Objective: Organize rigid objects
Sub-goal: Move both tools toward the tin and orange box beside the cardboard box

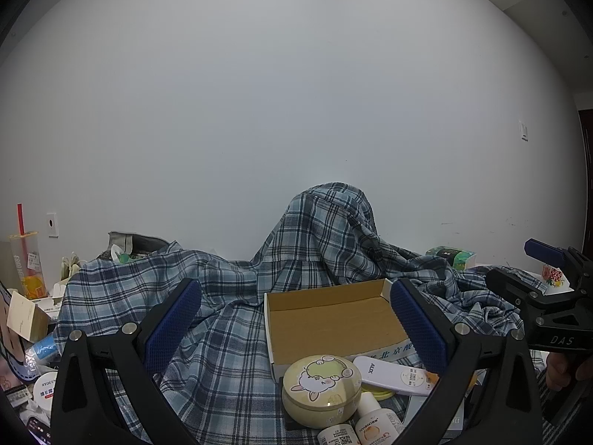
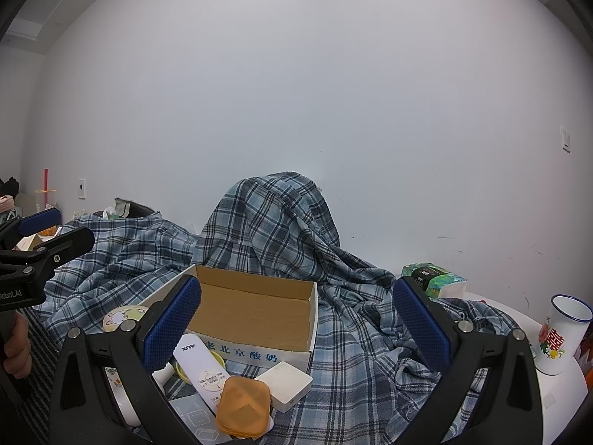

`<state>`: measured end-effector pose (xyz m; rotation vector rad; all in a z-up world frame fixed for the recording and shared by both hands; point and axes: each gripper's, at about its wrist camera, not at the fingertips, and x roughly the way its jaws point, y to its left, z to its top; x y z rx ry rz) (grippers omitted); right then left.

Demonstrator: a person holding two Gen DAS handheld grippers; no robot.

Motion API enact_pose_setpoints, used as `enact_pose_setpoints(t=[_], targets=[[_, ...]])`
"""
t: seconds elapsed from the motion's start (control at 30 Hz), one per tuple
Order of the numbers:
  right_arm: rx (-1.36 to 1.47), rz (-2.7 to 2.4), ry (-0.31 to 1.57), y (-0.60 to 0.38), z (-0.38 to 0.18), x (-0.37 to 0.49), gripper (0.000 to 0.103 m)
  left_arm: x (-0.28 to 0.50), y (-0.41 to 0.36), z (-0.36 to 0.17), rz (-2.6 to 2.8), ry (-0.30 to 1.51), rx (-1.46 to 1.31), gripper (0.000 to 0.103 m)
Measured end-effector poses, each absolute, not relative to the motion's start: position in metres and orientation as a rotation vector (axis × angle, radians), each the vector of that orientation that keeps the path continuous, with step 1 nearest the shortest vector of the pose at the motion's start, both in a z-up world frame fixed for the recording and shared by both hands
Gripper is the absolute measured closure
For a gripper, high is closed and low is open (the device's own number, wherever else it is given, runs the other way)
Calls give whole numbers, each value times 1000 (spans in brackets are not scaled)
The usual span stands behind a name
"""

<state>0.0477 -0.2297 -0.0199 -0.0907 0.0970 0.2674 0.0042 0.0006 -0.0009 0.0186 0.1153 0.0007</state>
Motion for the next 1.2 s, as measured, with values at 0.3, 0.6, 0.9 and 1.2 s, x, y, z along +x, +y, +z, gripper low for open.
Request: enact_pose_setpoints(t=[0.3, 0.6, 0.9, 1.2], targets=[[-90, 266, 98, -232, -20, 49, 0, 3, 1, -1, 0, 114, 19, 0], [-90, 265, 98, -231, -20, 47, 0, 5, -1, 3, -1, 117, 18, 0], [-111, 277, 100, -224, -21, 47, 0, 11, -3, -1, -32, 158, 18, 0], [-48, 311, 202, -234, 3, 54, 0, 17, -9, 26, -34, 328, 51, 0]])
